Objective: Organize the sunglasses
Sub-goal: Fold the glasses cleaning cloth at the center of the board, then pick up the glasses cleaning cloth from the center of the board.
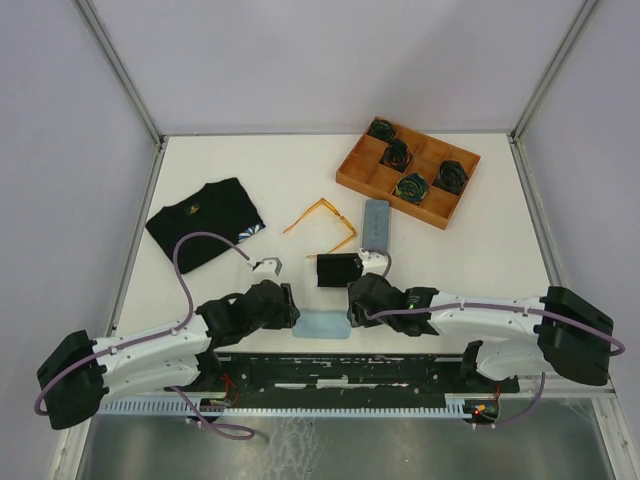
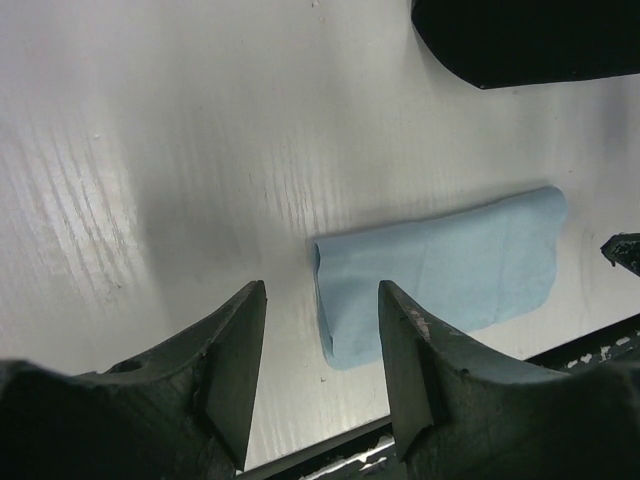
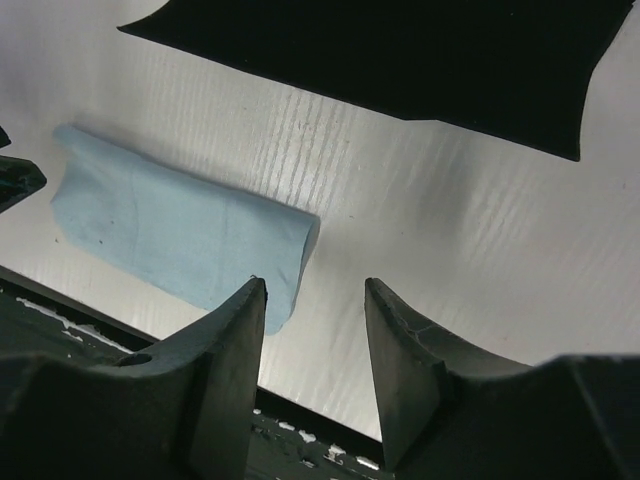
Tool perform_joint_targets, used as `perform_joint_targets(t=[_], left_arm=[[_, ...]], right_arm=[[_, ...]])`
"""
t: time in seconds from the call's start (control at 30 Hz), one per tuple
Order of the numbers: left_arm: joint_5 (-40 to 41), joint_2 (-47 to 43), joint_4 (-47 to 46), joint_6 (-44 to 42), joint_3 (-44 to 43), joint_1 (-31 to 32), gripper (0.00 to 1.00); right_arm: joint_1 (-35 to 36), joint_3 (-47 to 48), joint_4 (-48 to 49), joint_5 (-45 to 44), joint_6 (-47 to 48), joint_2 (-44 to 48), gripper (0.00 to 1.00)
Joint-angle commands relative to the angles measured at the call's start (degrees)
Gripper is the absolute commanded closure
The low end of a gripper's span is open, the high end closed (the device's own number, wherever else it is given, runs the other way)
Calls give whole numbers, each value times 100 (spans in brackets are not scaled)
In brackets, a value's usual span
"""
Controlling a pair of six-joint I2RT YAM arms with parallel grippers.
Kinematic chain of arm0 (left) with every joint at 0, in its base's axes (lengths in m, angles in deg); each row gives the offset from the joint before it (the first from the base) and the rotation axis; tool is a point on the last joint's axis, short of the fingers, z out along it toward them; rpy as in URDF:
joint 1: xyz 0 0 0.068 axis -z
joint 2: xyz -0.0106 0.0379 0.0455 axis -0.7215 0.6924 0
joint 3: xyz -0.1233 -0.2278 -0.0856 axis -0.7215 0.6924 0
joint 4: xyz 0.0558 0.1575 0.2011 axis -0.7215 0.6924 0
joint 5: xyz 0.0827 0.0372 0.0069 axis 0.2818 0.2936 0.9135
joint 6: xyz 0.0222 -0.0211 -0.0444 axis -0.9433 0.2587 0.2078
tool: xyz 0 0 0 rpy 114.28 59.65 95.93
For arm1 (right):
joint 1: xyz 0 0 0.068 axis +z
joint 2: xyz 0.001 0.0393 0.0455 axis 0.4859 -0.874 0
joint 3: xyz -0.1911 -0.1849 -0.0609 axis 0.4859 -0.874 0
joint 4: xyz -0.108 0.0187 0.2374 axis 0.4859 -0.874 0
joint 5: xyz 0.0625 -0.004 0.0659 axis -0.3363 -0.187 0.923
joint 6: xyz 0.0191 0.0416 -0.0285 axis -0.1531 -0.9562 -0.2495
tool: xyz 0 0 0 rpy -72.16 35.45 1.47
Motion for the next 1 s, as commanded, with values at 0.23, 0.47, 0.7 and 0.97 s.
perform_joint_targets(t=[0.23,0.47,0.7,0.97], left_arm=[[-95,796,-763,-514,-282,-156,45],[-245,867,-868,-668,-299,-187,50],[-541,910,-963,-755,-239,-195,53],[-743,1027,-1092,-831,-203,-189,58]], right_arm=[[-219,479,346,460,207,-684,51],[-358,475,447,743,187,-845,52],[-395,508,493,952,194,-962,53],[-422,534,476,1024,178,-1028,53]])
